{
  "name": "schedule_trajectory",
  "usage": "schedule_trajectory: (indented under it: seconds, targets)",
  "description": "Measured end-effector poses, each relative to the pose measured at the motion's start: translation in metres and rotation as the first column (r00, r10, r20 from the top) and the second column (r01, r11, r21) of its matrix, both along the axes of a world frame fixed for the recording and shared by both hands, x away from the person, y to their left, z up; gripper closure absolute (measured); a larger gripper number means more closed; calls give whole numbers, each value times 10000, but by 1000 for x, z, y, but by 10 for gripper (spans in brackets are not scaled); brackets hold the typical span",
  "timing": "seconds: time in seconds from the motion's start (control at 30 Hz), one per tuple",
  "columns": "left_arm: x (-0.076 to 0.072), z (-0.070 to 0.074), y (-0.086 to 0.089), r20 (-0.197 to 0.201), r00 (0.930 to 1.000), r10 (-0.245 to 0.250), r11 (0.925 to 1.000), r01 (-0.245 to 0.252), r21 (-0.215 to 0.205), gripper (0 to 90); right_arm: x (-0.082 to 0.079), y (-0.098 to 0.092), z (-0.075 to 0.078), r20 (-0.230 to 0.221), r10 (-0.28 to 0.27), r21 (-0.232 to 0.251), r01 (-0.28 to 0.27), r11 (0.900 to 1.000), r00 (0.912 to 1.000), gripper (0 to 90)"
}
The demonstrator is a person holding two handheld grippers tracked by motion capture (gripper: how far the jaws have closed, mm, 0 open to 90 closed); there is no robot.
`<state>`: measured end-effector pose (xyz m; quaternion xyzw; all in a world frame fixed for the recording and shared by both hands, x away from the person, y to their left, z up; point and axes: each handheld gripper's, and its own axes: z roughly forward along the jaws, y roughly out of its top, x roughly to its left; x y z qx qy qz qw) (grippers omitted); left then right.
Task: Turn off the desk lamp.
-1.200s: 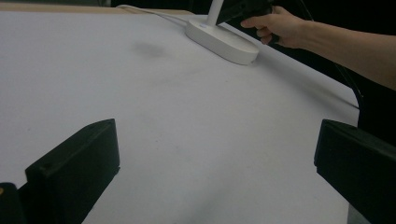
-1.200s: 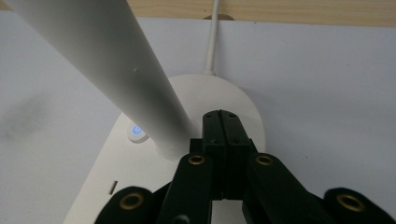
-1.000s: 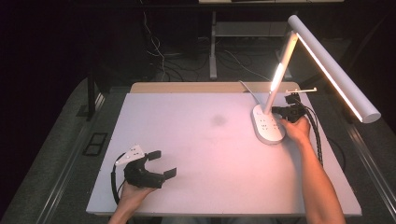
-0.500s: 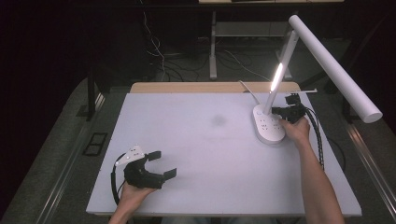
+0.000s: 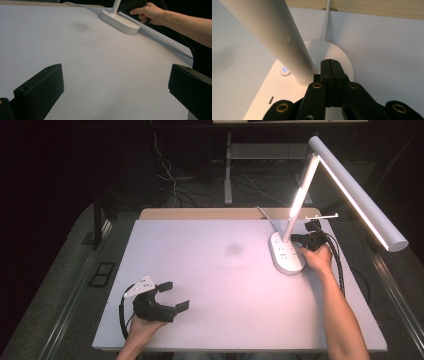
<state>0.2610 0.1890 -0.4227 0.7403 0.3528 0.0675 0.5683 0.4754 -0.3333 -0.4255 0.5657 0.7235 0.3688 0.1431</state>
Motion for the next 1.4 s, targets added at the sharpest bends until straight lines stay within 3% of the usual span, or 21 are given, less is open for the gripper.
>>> schedule_trajectory:
  seconds: [0.07, 0.3, 0.67, 0.8, 1.13, 1.17, 1.33, 1.4]
  targets:
    - [0, 0, 0, 4, 10000, -7, 10000, 7, 20, 0, 0, -2, -2, 4, -27, 217, 27, 9998, 10000, 900]
    - [-1, 0, 0, 25, 10000, 2, 10000, -2, 11, 0, -1, -1, -3, 55, -168, 305, 166, 9994, 9998, 900]
    - [0, 1, 1, 71, 9999, 117, 9999, -117, -28, 0, -2, 2, -1, 143, -268, 72, 267, 9996, 9995, 900]
    - [0, 0, 1, 27, 9999, 142, 9999, -142, -63, 0, -4, 1, 5, 421, -319, 336, 305, 9990, 9986, 900]
    - [-1, 1, 0, 51, 10000, 77, 10000, -77, -48, 0, -14, -5, 20, 553, -321, 350, 302, 9989, 9980, 898]
    - [-1, 1, 0, 50, 10000, 76, 10000, -76, -40, 0, -16, -6, 22, 535, -298, 430, 275, 9987, 9981, 786]
    - [-1, 1, 0, 65, 10000, 66, 10000, -66, -42, 0, -23, -10, 31, 542, -675, 341, 657, 9973, 9962, 670]
    - [-1, 1, 0, 54, 10000, 66, 10000, -65, -58, 0, -26, -13, 36, 591, -736, 378, 715, 9967, 9955, 556]
